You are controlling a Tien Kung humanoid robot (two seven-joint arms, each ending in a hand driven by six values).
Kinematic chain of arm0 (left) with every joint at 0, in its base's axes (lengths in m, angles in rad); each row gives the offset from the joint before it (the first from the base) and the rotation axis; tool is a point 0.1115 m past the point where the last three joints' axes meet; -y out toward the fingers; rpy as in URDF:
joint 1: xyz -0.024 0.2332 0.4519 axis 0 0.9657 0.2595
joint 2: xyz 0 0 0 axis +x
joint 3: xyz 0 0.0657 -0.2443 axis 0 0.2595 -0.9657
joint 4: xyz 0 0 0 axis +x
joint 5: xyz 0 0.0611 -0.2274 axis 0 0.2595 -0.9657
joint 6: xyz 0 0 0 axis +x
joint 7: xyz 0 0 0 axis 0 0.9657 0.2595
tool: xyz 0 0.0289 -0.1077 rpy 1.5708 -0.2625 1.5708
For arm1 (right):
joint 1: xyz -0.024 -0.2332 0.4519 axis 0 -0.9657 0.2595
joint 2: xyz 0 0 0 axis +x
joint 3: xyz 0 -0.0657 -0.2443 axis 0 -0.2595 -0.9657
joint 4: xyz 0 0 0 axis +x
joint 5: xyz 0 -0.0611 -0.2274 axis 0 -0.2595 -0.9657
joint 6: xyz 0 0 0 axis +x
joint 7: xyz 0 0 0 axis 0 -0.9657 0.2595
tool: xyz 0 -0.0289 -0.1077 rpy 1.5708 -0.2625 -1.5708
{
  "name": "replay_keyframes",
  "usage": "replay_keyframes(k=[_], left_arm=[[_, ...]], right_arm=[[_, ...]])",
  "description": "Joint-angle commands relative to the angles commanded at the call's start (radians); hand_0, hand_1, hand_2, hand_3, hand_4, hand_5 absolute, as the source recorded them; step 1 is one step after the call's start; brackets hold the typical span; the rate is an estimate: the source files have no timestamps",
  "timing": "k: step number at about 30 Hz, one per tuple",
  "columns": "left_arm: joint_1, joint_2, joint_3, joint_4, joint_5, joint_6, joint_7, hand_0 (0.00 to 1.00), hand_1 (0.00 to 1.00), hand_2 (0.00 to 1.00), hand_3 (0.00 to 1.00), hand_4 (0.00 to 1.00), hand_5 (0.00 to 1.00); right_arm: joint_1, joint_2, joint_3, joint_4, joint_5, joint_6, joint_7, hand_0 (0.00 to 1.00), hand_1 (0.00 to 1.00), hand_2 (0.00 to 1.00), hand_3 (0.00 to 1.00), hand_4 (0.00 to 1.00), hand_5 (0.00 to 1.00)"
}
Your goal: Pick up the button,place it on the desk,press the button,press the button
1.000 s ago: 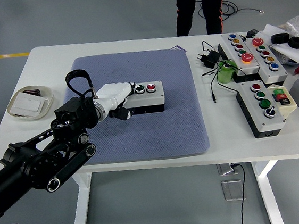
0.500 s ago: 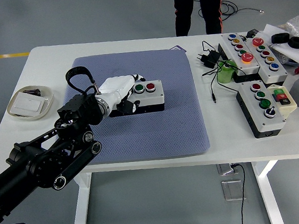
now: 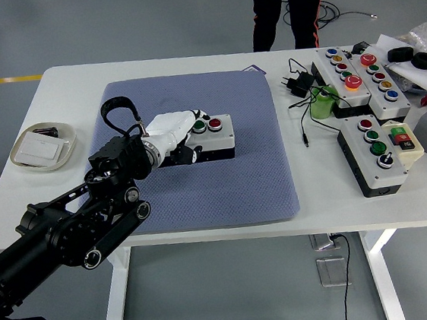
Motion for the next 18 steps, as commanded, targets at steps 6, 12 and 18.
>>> replay_keyframes(k=[6,12,18], left_arm=[[0.001,-0.001,0.004,-0.004,-0.001,0.0,-0.002,0.002,0.002,0.024,0.879,0.592,0.002],[-0.002,-0.003,0.007,-0.006,-0.002,-0.002,-0.002,0.002,0.002,0.025,0.88,0.589,0.002],[-0.002,-0.005,0.011,-0.006,-0.002,-0.003,-0.003,0.002,0.002,0.025,0.878,0.588,0.002]], right_arm=[[-0.001,-0.001,0.002,0.0,0.0,0.001,0.002,0.651,0.508,0.55,0.591,0.269,0.383],[0.0,-0.001,0.001,0.0,0.0,0.001,0.002,0.651,0.51,0.55,0.59,0.27,0.382],[0.002,-0.001,0.0,0.0,0.001,0.0,0.001,0.651,0.509,0.55,0.589,0.269,0.381]])
